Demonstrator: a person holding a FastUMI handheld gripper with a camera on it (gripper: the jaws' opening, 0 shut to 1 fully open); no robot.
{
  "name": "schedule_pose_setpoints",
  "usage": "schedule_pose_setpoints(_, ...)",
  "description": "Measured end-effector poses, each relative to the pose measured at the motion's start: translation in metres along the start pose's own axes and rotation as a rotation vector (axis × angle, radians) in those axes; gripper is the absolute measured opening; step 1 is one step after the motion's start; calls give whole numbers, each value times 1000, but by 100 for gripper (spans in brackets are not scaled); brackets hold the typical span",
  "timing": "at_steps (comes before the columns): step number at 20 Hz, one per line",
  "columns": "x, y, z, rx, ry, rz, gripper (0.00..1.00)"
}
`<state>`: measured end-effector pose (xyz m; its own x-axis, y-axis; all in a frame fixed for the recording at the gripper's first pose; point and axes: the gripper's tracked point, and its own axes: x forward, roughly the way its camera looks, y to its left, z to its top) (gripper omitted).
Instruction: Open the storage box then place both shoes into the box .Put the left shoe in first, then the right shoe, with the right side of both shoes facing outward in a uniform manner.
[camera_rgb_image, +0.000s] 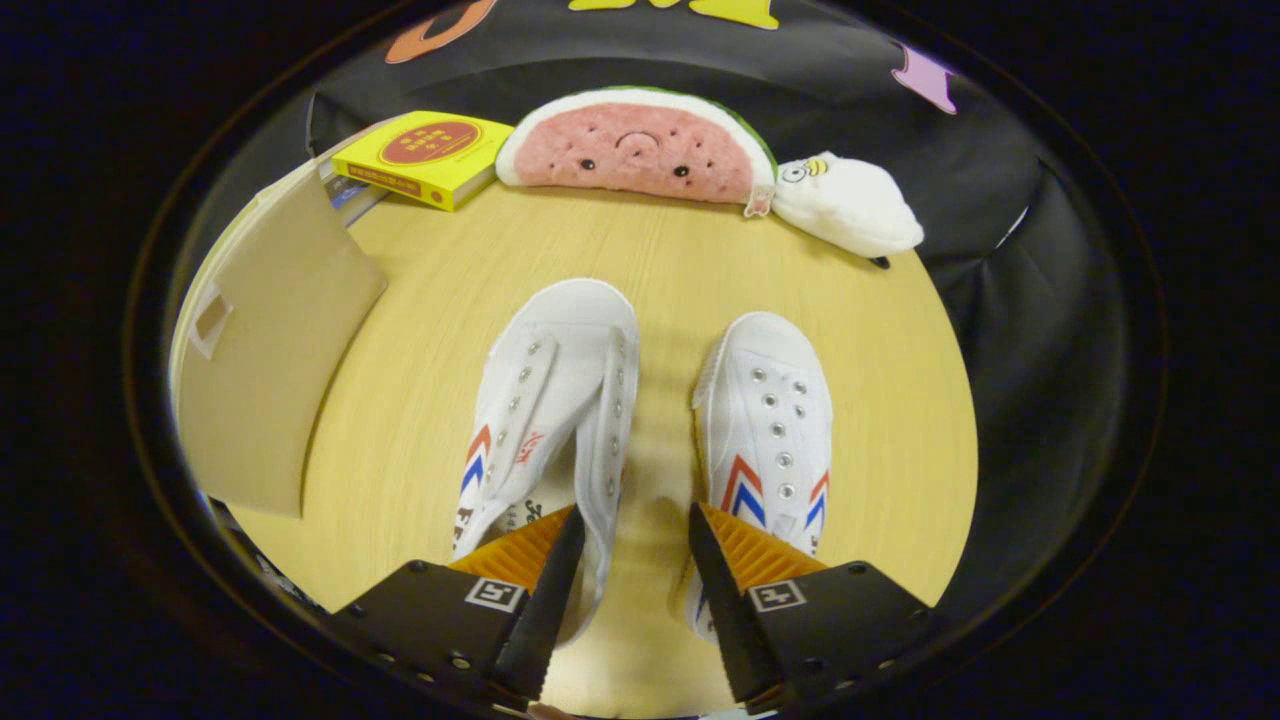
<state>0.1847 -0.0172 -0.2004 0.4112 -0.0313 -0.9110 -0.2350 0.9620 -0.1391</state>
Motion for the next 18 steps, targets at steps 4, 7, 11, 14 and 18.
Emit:
schedule_pose_setpoints(4, 5, 9, 24, -22, 2, 0, 37)
schedule_pose_setpoints(7, 12, 19, 22, -42, 64, 52, 26)
schedule_pose_setpoints(11, 15, 17, 24, 95, 72, 125, 9)
schedule_pose_setpoints(14, 15, 17, 23, 223, 94, 206, 1)
schedule_pose_setpoints(18, 1, 21, 11, 363, 126, 272, 0)
